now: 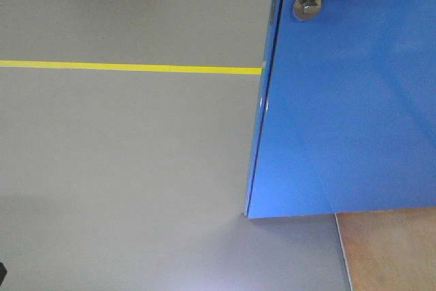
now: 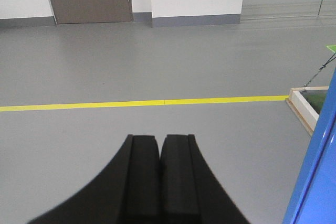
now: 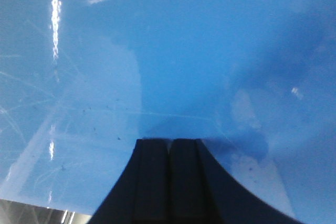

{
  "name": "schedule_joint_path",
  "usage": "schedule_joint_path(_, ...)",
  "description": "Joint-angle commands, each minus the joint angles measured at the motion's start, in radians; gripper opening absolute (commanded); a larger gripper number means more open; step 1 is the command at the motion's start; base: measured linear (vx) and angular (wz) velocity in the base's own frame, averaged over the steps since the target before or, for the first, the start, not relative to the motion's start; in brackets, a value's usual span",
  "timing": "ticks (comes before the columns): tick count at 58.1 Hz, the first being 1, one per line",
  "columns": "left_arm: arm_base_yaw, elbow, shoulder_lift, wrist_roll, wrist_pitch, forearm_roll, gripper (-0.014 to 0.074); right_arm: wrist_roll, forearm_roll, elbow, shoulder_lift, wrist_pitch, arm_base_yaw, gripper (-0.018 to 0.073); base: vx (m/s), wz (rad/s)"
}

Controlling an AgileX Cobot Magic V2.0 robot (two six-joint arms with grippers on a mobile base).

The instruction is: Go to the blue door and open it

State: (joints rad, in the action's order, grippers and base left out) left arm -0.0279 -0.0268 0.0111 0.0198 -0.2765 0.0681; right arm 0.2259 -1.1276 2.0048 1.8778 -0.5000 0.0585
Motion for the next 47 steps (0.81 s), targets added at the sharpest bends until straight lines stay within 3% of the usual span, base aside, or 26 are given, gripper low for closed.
schedule_joint_path(1, 0.0, 0.031, 0.014, 0.007, 0.085, -0.003, 0.0073, -0.007, -0.026, 0.036, -0.046, 0.073, 0.003, 0.0008, 0.12, -0.01)
schedule_joint_path(47, 0.0, 0.031, 0.014, 0.007, 0.085, -0.003, 0.0073, -0.007, -0.026, 0.036, -0.046, 0.073, 0.003, 0.0008, 0.14, -0.01)
